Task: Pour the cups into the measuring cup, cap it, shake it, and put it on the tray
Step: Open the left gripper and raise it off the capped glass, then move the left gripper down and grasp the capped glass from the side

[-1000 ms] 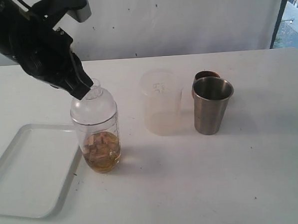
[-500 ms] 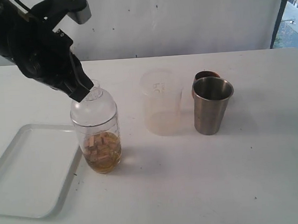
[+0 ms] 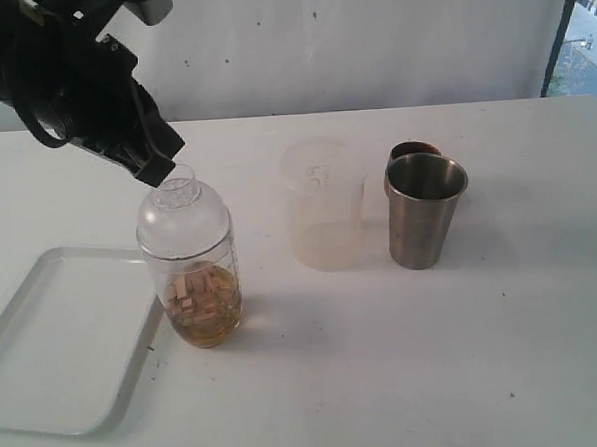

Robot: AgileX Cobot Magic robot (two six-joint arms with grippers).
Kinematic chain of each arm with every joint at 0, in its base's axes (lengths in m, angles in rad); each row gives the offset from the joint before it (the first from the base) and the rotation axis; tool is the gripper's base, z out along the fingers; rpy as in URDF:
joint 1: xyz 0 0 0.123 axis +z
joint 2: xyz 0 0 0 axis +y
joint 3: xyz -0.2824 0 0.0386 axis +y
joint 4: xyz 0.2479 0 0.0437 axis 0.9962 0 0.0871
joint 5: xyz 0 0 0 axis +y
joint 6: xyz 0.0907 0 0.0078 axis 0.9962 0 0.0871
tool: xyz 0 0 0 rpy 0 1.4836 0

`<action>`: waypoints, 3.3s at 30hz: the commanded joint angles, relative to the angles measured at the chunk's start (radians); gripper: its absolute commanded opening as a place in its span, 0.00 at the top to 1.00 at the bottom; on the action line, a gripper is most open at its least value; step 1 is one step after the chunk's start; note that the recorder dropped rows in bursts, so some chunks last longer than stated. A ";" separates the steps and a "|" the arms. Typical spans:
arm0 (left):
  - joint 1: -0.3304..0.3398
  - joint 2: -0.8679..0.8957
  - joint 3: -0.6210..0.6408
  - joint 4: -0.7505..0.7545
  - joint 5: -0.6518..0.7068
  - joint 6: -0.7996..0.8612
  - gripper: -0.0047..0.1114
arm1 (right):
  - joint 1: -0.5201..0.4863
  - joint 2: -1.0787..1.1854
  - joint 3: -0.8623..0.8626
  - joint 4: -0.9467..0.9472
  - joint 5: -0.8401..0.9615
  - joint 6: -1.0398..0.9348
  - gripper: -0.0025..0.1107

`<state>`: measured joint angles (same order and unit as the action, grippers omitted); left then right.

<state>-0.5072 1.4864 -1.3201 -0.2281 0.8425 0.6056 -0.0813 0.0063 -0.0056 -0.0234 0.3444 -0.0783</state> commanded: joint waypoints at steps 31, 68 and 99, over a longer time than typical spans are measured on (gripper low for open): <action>-0.005 -0.009 0.096 -0.028 -0.105 0.047 0.96 | -0.008 -0.006 0.006 -0.002 -0.004 0.004 0.98; -0.005 -0.427 1.124 0.471 -1.682 -0.730 0.96 | -0.008 -0.006 0.006 -0.002 -0.004 0.004 0.98; -0.005 0.256 1.001 0.402 -1.867 -0.613 0.06 | -0.008 -0.006 0.006 -0.002 -0.004 0.004 0.98</action>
<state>-0.5080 1.6963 -0.2859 0.1795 -1.0071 0.0000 -0.0813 0.0063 -0.0056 -0.0234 0.3444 -0.0783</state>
